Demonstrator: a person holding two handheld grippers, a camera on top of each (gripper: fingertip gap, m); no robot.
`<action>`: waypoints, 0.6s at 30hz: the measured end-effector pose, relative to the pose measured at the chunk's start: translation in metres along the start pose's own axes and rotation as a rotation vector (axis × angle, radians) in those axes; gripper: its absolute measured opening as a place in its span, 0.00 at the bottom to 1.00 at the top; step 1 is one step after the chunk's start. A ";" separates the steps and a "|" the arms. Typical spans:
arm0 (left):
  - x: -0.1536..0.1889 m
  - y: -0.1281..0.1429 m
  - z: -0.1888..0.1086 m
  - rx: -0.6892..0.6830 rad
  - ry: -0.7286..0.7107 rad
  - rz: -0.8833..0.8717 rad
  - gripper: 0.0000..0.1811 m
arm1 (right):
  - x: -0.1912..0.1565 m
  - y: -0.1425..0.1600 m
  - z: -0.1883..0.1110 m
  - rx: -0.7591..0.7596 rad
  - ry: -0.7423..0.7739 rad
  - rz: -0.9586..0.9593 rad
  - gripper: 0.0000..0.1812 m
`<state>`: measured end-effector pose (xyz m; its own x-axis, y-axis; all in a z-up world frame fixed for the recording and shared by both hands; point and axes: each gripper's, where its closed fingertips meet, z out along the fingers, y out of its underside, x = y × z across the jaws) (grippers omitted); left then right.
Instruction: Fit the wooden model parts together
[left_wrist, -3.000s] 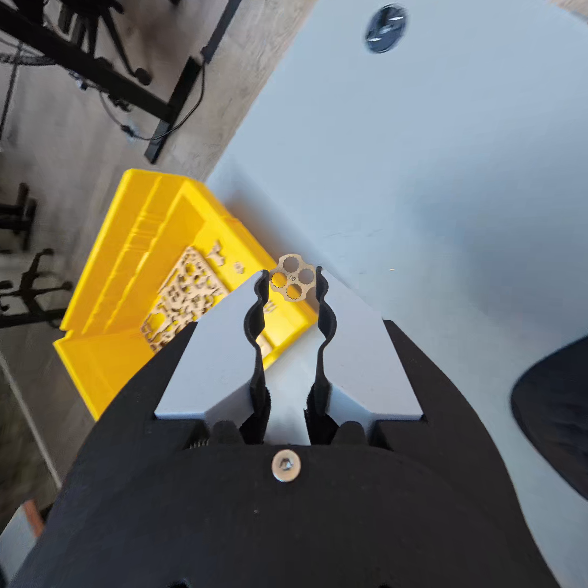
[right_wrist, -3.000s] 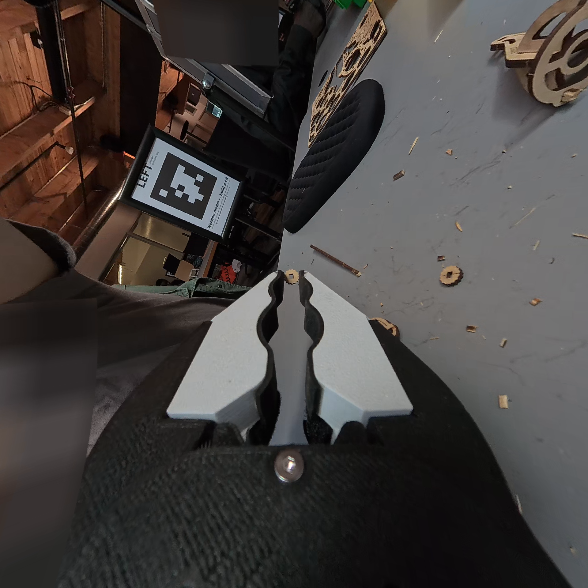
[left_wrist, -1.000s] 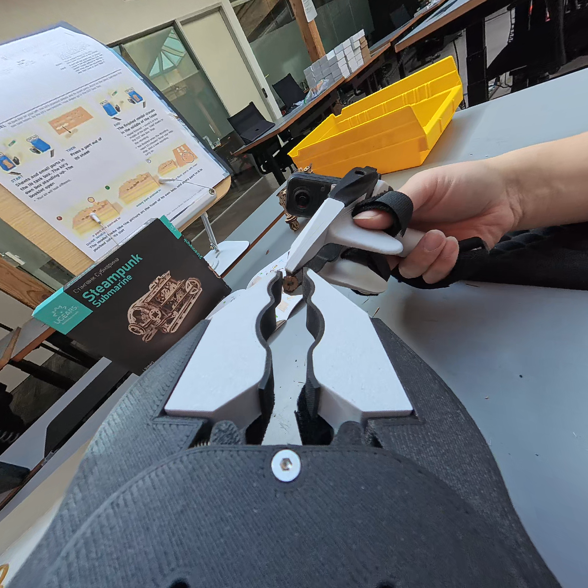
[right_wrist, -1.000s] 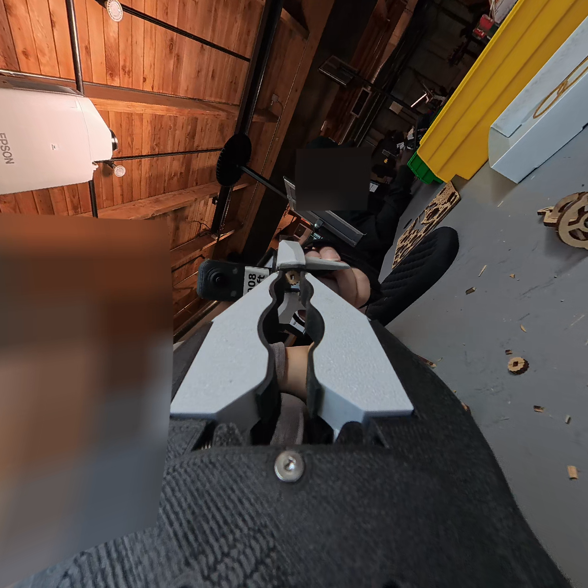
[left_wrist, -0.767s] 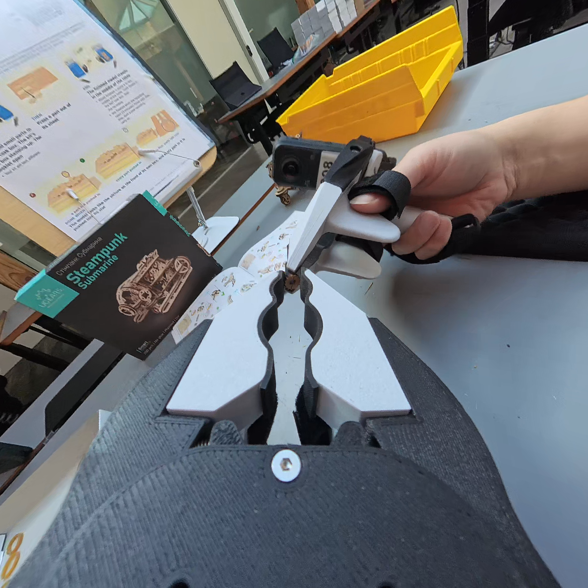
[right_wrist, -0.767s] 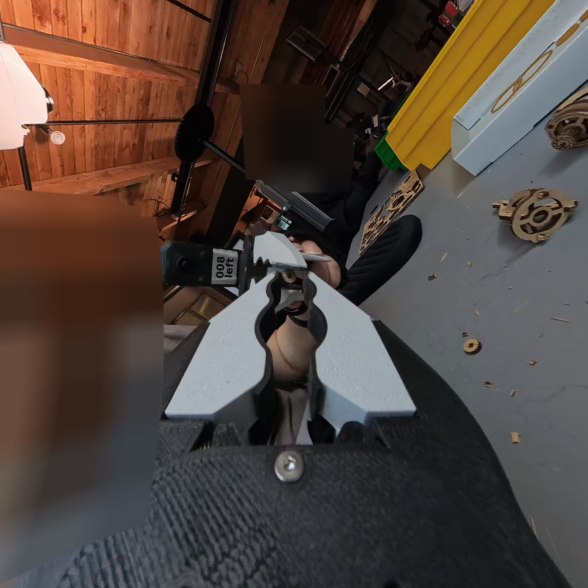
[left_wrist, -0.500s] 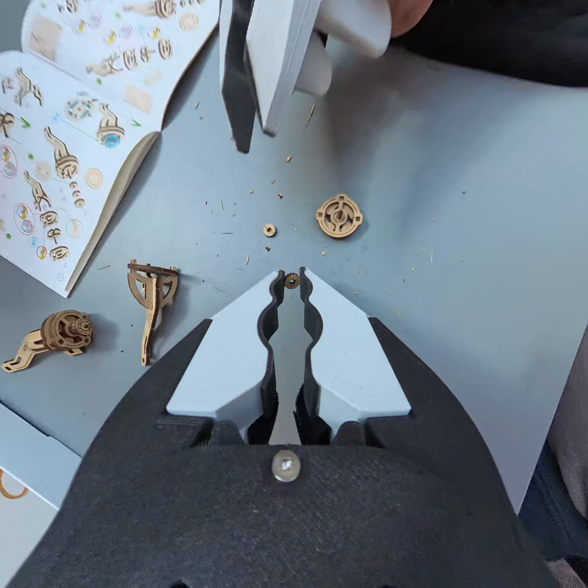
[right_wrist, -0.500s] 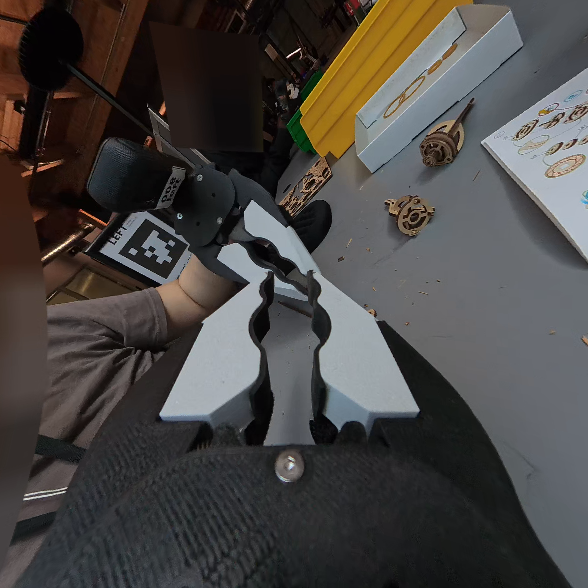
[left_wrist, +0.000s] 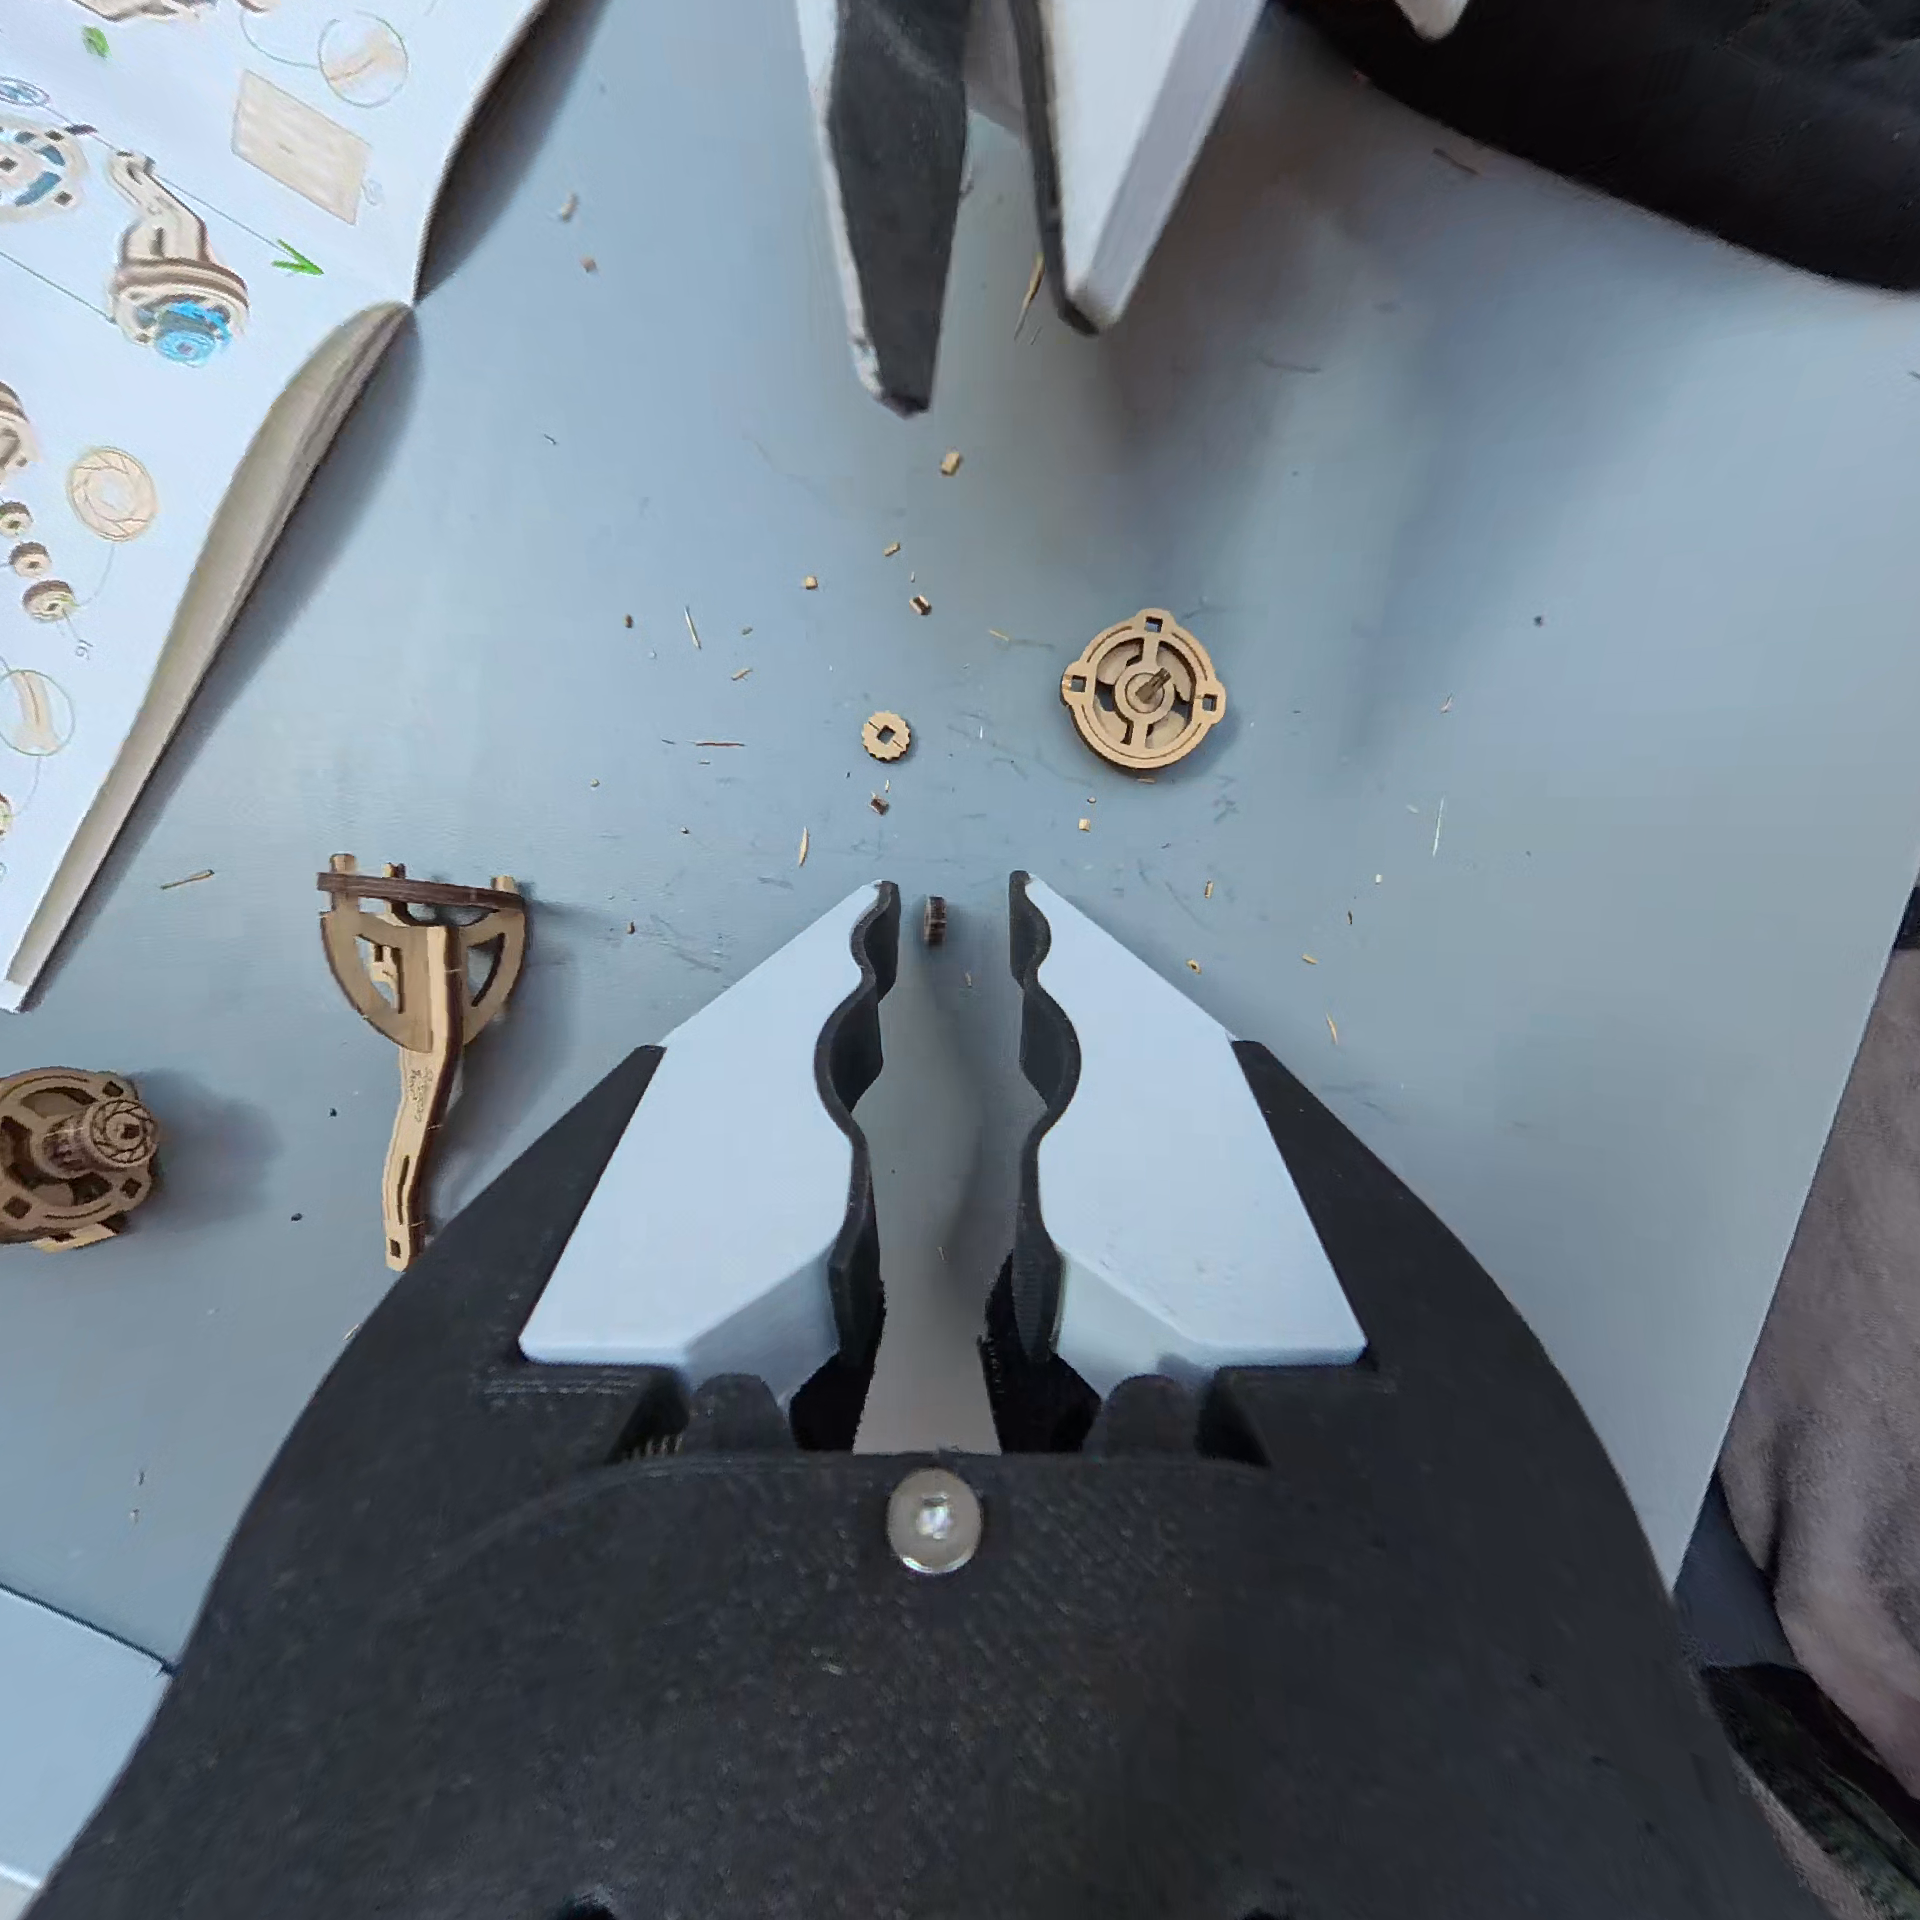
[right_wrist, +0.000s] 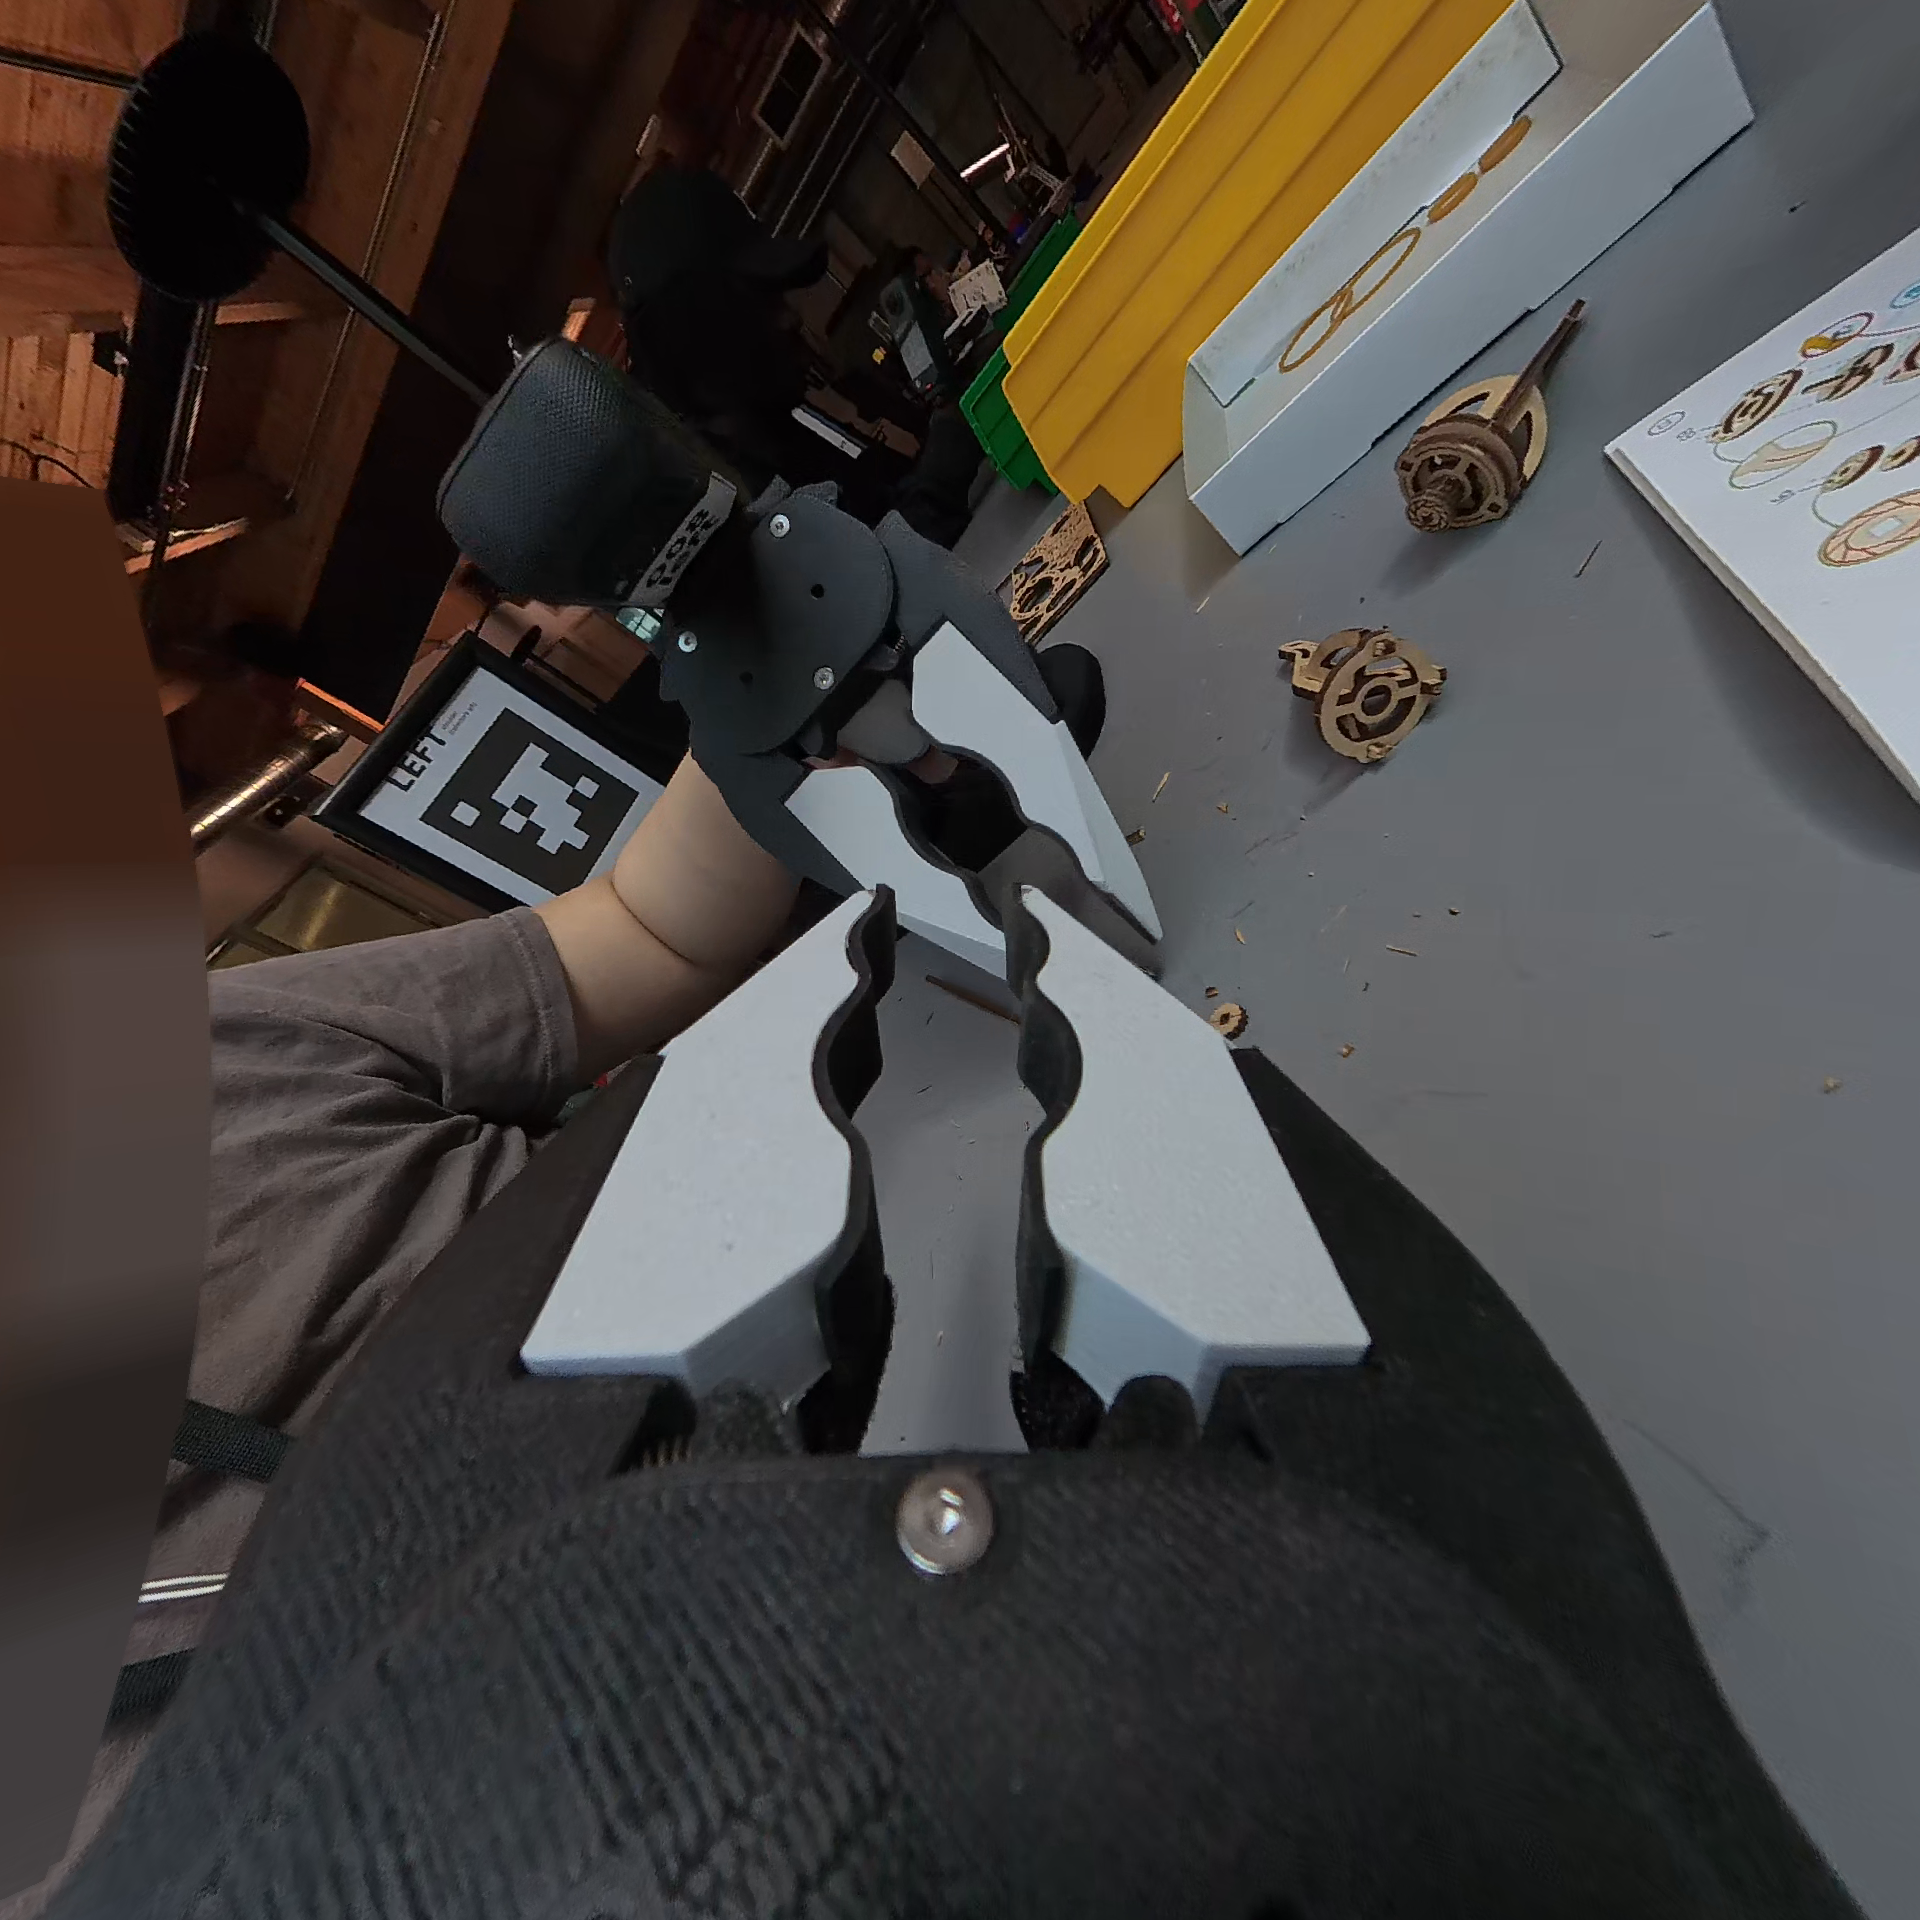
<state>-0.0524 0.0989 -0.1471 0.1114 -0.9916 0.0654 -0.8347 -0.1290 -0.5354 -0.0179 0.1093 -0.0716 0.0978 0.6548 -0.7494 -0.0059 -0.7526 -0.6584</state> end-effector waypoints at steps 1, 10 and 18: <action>-0.001 -0.006 -0.006 0.046 0.012 -0.022 0.13 | -0.001 0.001 0.001 -0.005 -0.001 -0.004 0.10; -0.027 -0.008 -0.087 0.470 -0.171 -0.131 0.21 | 0.007 -0.010 -0.005 0.031 0.128 -0.208 0.10; -0.022 0.026 -0.081 0.558 -0.197 -0.191 0.16 | 0.015 0.030 0.039 -0.306 0.428 -0.781 0.08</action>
<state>-0.1202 0.1166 -0.0948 0.3726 -0.9249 0.0758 -0.3884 -0.2296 -0.8924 -0.0552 0.0987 -0.1054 0.3216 0.9465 0.0255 0.4712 -0.1366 -0.8714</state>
